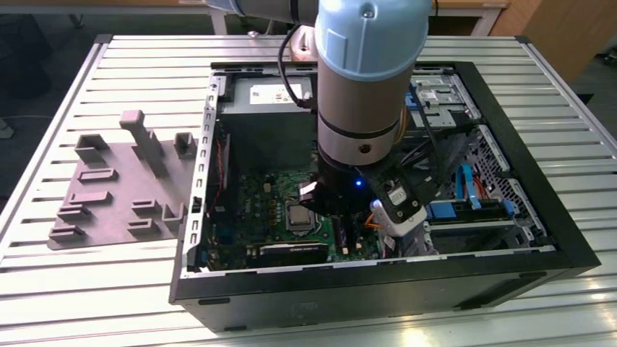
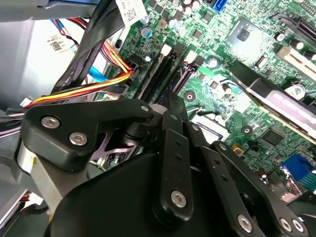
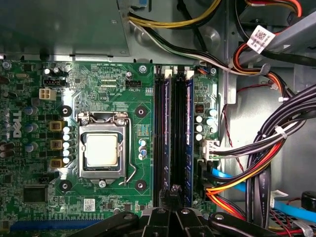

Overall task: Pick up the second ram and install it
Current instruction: 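Press down the second ram until it locks into place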

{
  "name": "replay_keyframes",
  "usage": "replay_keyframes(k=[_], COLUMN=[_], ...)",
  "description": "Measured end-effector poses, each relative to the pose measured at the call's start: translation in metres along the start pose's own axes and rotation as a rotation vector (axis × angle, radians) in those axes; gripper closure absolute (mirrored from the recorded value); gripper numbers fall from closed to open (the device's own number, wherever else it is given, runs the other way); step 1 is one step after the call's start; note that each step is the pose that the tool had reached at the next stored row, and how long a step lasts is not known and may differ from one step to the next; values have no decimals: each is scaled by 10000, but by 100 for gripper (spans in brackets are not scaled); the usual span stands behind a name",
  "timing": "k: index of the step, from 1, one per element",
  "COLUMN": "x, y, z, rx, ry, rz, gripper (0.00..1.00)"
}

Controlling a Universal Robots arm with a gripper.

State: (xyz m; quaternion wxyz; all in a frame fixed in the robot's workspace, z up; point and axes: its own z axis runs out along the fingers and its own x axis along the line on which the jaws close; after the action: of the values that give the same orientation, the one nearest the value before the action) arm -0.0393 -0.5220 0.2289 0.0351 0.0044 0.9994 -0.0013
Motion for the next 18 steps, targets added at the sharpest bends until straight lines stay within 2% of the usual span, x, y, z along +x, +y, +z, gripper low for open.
replay_keyframes(k=[18], x=[4], y=[-5], z=[60], rx=[-1], ry=[-1], rz=[0], gripper=[89])
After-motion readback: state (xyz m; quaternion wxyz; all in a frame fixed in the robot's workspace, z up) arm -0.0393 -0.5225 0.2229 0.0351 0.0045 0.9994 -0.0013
